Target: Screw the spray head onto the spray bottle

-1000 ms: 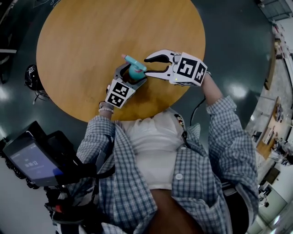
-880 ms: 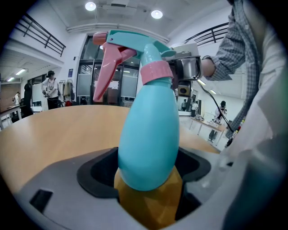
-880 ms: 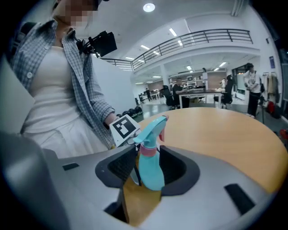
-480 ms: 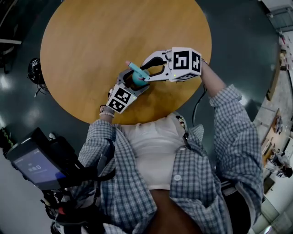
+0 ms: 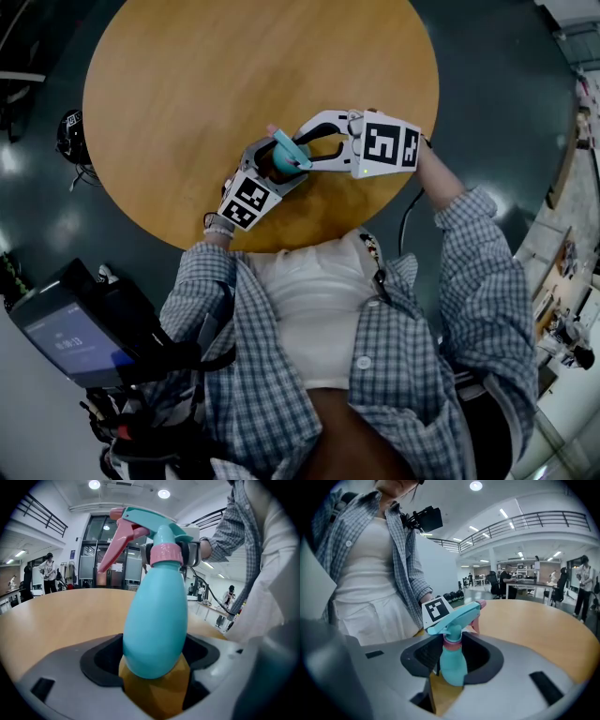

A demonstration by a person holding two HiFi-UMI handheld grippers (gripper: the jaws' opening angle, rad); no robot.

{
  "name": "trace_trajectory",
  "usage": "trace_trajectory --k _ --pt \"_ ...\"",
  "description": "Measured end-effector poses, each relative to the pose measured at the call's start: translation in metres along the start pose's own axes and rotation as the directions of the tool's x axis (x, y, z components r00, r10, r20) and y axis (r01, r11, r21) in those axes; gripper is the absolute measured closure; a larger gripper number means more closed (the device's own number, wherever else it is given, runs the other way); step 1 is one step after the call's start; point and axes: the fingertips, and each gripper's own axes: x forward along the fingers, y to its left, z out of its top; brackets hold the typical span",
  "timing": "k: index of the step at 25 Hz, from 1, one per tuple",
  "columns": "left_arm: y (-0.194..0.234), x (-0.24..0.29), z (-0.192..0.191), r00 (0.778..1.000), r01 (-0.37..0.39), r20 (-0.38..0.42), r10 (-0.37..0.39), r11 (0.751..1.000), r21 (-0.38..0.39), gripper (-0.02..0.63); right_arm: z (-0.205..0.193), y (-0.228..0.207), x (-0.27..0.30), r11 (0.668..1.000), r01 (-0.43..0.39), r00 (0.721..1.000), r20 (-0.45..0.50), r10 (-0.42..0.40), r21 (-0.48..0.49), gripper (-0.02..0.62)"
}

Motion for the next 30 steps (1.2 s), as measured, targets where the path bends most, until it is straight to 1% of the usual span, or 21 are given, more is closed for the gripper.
trace_trajectory --k 3,6,9,11,14,16,18,20,21,23,26,27,28,29,30 --pt "0.000 0.000 0.000 1.000 0.002 -0.001 -0.002 1.000 0.000 0.206 -0.001 0.001 -0.001 0.994 0.108 0.993 0.038 -0.107 -0.010 0.476" --pt "0.001 0.000 -0.001 1.000 0.001 -0.002 -0.001 1.000 -0.001 0.206 -0.001 0.000 0.000 0.975 0.222 0.973 0.070 -0.221 -0.010 0.476" --pt "0.002 0.000 0.000 1.000 0.000 -0.002 0.000 1.000 -0.003 0.206 -0.002 -0.002 -0.002 0.938 0.347 0.935 0.075 -0.348 0.019 0.476" --pt "0.003 0.001 0.000 1.000 -0.003 -0.003 0.003 1.000 -0.005 0.206 -0.002 -0.004 -0.004 0.899 0.433 0.895 0.090 -0.438 0.065 0.476" --pt "0.005 0.001 -0.001 1.000 -0.005 -0.004 0.005 1.000 -0.004 0.206 -0.003 -0.007 -0.004 0.823 0.552 0.817 0.109 -0.566 0.134 0.476" --pt "0.006 0.002 0.000 1.000 -0.005 -0.004 0.005 1.000 -0.002 0.206 -0.004 -0.008 -0.004 0.767 0.625 0.762 0.098 -0.640 0.143 0.474" --pt "0.006 0.004 0.001 1.000 -0.007 -0.004 0.007 1.000 -0.002 0.206 -0.005 -0.009 -0.004 0.701 0.700 0.698 0.077 -0.712 0.137 0.474" --pt "0.007 0.005 0.001 1.000 -0.012 -0.004 0.012 1.000 -0.001 0.206 -0.007 -0.010 -0.004 0.626 0.767 0.628 0.029 -0.777 0.142 0.474" --pt "0.008 0.005 0.001 1.000 -0.015 -0.004 0.015 1.000 0.001 0.206 -0.007 -0.011 -0.005 0.583 0.797 0.588 0.015 -0.809 0.155 0.474" --pt "0.008 0.006 0.001 1.000 -0.021 -0.005 0.021 1.000 0.004 0.206 -0.009 -0.013 -0.005 0.489 0.852 0.498 0.000 -0.867 0.186 0.474" --pt "0.008 0.009 0.002 0.999 -0.032 -0.005 0.032 0.999 0.010 0.206 -0.014 -0.014 -0.010 0.345 0.913 0.370 -0.088 -0.925 0.217 0.474" --pt "0.008 0.010 0.002 0.999 -0.035 -0.006 0.035 0.999 0.013 0.206 -0.015 -0.014 -0.011 0.303 0.926 0.334 -0.117 -0.935 0.224 0.474" --pt "0.008 0.010 0.002 0.999 -0.038 -0.006 0.038 0.999 0.015 0.206 -0.015 -0.014 -0.012 0.268 0.935 0.305 -0.141 -0.942 0.230 0.474" --pt "0.008 0.011 0.002 0.999 -0.040 -0.007 0.040 0.999 0.017 0.206 -0.015 -0.014 -0.012 0.241 0.941 0.282 -0.160 -0.946 0.236 0.474" --pt "0.007 0.012 0.003 0.999 -0.041 -0.007 0.041 0.999 0.019 0.206 -0.016 -0.014 -0.013 0.222 0.944 0.267 -0.174 -0.948 0.243 0.474"
